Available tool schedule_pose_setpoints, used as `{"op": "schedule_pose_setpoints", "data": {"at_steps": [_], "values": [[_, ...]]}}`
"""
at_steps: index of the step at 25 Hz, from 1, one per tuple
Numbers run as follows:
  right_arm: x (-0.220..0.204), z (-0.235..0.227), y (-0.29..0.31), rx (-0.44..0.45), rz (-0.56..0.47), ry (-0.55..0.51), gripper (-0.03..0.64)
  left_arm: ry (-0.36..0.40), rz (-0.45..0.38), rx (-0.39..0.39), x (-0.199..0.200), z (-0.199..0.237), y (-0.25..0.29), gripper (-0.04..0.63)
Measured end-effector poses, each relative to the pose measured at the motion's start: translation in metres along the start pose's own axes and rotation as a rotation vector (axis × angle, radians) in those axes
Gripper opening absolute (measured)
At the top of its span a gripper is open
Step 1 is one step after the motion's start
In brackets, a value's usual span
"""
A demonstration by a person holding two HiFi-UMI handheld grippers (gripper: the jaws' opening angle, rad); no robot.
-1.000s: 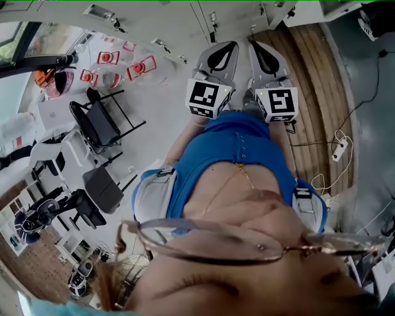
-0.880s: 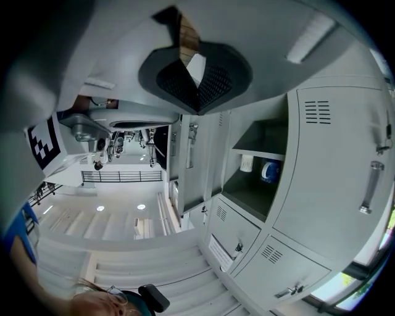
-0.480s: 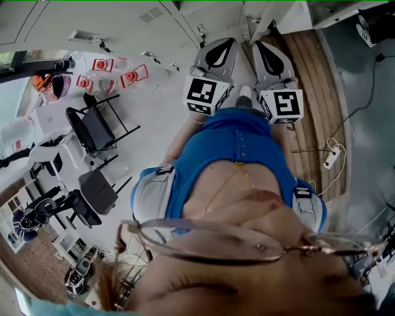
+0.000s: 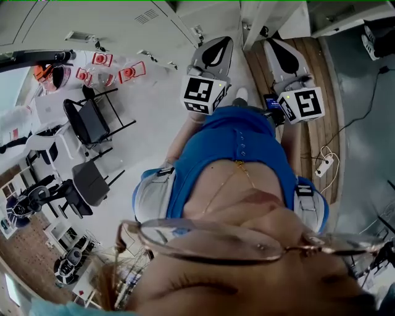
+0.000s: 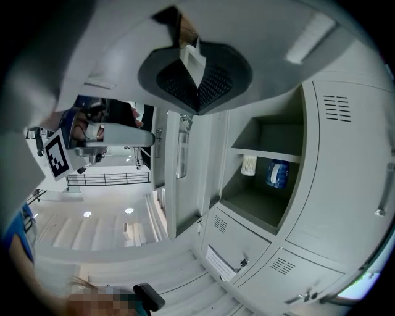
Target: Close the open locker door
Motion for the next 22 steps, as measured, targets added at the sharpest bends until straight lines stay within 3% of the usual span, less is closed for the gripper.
{"op": "schedule_pose_setpoints", "data": {"at_steps": [4, 10, 14, 22], "values": [[0.005, -0.013, 0.01, 0.1, -0.022, 0.023, 0.009, -0.003, 0.001, 0.057, -0.003, 0.008, 0.005, -0.002], [0.009, -0.011, 0.02, 0.285, 0.007, -0.049, 0.091, -0.013, 0.004, 0.123, -0.004, 0.014, 0.005, -0.002], [0.011, -0.011, 0.024, 0.419, -0.005, -0.024, 0.14, -0.023, 0.008, 0.163, -0.007, 0.022, 0.005, -0.002], [0.018, -0.017, 0.037, 0.587, -0.035, 0.034, 0.147, -0.04, 0.014, 0.23, -0.012, 0.027, 0.002, -0.002]]}}
Point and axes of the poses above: the fingertips, and each gripper's own axes: y forward along the fingers, z to its left, x out of its top, the point moved 3 cm from there along -y, backward along the fingers, and after that the axes turned 1 degree about x, right-handed, at the moved point
